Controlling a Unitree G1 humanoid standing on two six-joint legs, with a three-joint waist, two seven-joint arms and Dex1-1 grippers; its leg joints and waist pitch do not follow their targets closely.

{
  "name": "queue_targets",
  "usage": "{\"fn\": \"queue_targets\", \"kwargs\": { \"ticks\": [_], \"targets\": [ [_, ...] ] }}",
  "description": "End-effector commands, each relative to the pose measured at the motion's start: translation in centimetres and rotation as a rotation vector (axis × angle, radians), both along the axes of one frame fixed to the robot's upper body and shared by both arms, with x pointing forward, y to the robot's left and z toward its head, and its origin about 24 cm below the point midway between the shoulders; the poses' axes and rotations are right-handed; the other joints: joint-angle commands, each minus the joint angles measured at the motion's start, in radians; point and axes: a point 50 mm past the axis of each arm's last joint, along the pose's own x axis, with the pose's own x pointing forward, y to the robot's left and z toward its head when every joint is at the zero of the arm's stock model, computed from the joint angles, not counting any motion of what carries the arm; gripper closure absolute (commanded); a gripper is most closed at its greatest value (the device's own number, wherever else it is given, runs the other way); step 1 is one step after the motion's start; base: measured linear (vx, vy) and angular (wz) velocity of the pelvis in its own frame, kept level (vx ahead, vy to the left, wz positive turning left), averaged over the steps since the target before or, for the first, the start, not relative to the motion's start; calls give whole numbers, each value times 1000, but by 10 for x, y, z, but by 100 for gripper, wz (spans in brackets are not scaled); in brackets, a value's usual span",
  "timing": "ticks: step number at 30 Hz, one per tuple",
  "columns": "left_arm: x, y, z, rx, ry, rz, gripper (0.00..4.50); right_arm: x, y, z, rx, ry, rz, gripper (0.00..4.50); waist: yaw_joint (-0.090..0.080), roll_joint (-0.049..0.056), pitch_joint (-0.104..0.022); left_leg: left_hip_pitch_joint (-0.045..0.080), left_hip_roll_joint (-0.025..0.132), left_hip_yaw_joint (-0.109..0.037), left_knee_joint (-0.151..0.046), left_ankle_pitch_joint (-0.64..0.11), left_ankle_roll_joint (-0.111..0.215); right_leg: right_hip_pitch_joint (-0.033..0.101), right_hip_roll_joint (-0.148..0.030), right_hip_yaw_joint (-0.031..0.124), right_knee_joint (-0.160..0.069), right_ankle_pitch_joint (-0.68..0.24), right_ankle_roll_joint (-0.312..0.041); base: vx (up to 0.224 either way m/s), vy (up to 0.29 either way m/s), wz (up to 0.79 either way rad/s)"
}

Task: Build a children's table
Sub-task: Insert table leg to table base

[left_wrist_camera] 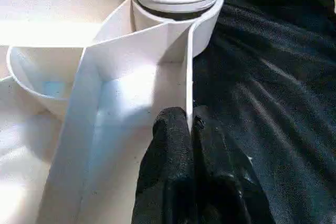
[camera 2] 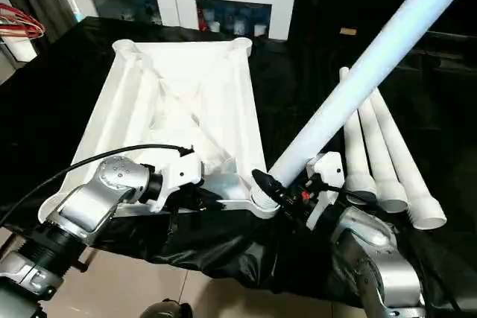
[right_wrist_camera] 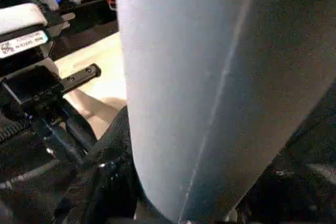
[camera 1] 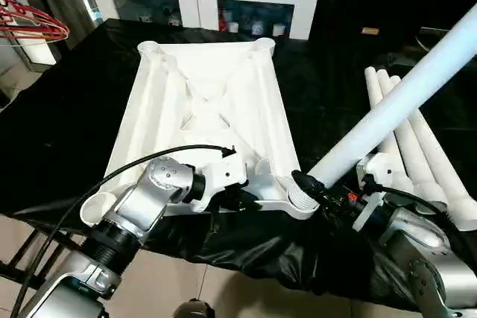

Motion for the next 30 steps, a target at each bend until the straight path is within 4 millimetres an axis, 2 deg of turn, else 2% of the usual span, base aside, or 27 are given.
{"fn": "queue_targets", "kwargs": {
  "ticks": [1, 2, 3, 5, 6, 9, 14, 19, 20, 23, 26, 30],
  "targets": [
    [1, 7, -7, 41, 8, 46, 450, -7, -6, -16, -74, 83, 10, 259, -10, -7, -55, 21, 57, -20, -63, -140, 43, 32, -76, 33, -55, -4, -202, 0, 0, 0],
    [1, 7, -7, 41, 8, 46, 450, -7, -6, -16, -78, 81, 14, 259, -10, -7, -55, 21, 57, -20, -63, -140, 43, 32, -76, 33, -55, -4, -202, 0, 0, 0],
    [1, 7, -8, 44, 5, 46, 450, -7, -6, -15, -83, 75, 24, 259, -9, -12, -56, 21, 57, -20, -61, -132, 48, 33, -77, 32, -53, 0, -203, 0, 0, 0],
    [2, 7, -8, 50, 1, 47, 450, -7, -5, -13, -86, 62, 36, 259, -8, -10, -57, 21, 58, -20, -60, -127, 52, 32, -77, 32, -52, 4, -203, 0, 0, 0],
    [2, 8, -9, 66, -6, 45, 450, -5, -5, -8, -70, 41, 37, 259, -7, -14, -59, 20, 57, -19, -59, -116, 56, 34, -77, 32, -50, 15, -205, 0, 0, 0],
    [3, 10, -9, 85, -13, 48, 450, -1, -5, -1, -48, 8, 26, 259, -6, -14, -61, 20, 57, -19, -56, -106, 65, 34, -77, 32, -48, 23, -209, 0, 0, 0],
    [4, 11, -10, 86, -14, 61, 450, -1, -6, 6, -31, -15, 21, 259, -6, -13, -61, 21, 58, -19, -56, -119, 63, 33, -77, 31, -49, -5, -211, 0, 0, 0],
    [5, 12, -10, 87, -16, 70, 450, -9, -10, 5, -32, -18, 1, 259, -7, -14, -57, 20, 58, -20, -61, -176, 40, 31, -80, 34, -58, -102, -195, 0, 0, 0],
    [5, 12, -10, 87, -17, 70, 450, -10, -11, 6, -22, -15, -7, 259, -11, -14, -57, 21, 57, -22, -64, -204, 28, 31, -81, 34, -61, -150, -189, 0, 0, 0],
    [6, 11, -11, 88, -19, 70, 450, -11, -12, 6, -15, -11, -11, 259, -18, -14, -57, 21, 58, -23, -66, -225, 18, 29, -81, 35, -65, -187, -184, 0, 0, 0],
    [6, 10, -10, 82, -24, 62, 450, -10, -12, 2, -35, -1, -18, 259, -22, -12, -60, 20, 57, -24, -64, -220, 17, 30, -81, 35, -63, -182, -185, 0, 0, 0],
    [5, 9, -8, 73, -25, 53, 450, -3, -10, 5, -23, -10, -30, 259, -24, -11, -65, 20, 56, -22, -58, -192, 22, 30, -79, 33, -56, -118, -204, 0, 0, 0]
  ]
}}
